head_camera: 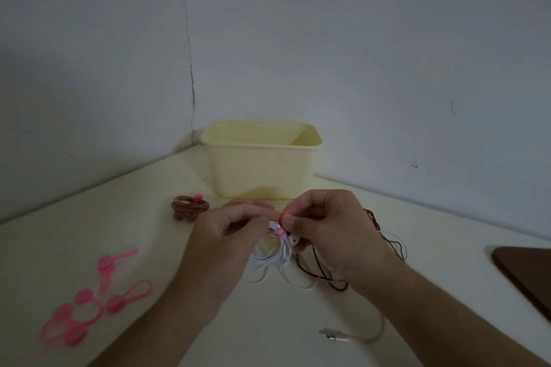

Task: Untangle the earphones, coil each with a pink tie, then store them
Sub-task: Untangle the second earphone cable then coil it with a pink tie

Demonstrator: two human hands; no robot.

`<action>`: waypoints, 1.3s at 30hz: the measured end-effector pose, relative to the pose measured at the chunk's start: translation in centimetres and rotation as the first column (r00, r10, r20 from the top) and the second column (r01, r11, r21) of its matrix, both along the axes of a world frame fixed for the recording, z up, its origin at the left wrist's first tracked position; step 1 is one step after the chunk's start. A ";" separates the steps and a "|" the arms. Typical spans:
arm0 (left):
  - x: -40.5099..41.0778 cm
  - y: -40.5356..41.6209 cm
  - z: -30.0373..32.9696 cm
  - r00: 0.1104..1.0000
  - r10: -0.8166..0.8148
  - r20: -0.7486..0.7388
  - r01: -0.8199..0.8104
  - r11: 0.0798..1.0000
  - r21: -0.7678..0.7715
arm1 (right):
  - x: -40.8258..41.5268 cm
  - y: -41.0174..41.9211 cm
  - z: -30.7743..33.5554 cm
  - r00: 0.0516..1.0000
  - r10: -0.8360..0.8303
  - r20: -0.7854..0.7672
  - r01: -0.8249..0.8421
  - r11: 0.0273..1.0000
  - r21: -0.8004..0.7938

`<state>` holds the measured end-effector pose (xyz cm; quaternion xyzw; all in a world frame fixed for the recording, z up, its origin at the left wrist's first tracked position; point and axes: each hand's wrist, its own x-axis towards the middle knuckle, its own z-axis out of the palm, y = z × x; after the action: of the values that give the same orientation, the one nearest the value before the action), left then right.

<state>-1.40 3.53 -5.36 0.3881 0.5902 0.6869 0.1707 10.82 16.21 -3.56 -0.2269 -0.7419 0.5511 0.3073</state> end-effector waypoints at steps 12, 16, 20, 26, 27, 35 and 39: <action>0.0 0.2 -0.2 0.990 0.029 0.137 -0.023 0.999 -0.044 | -0.1 -0.6 -0.1 0.999 -0.010 -0.049 0.015 0.995 0.097; -0.1 0.3 -0.2 0.983 0.056 0.176 -0.044 0.997 -0.070 | 0.0 -0.6 -0.2 0.997 -0.047 -0.065 0.056 0.988 0.144; -0.3 0.3 -0.2 0.980 0.078 0.185 -0.069 0.996 -0.050 | 0.0 -1.0 0.1 0.996 0.005 -0.089 0.009 0.988 0.153; -0.1 0.0 0.1 0.982 0.022 0.186 -0.013 0.999 -0.047 | 0.0 -1.1 0.1 0.998 0.005 -0.064 0.011 0.968 0.249; 0.0 0.0 0.2 0.984 0.016 0.179 -0.008 0.999 -0.046 | 0.1 -1.0 0.1 0.998 0.001 -0.066 0.016 0.967 0.256; 0.0 -0.1 0.2 0.979 -0.017 0.204 0.012 1.000 0.026 | -0.1 -0.9 0.0 0.997 -0.070 -0.043 0.079 0.963 0.257; 0.2 -0.1 0.3 0.975 -0.030 0.219 0.018 0.998 0.057 | 0.0 -0.5 -0.3 0.997 -0.076 -0.004 0.074 0.960 0.270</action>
<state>-1.23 3.46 -5.04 0.3213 0.5441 0.7393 0.2328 10.84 15.68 -3.82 -0.2128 -0.8018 0.4321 0.3537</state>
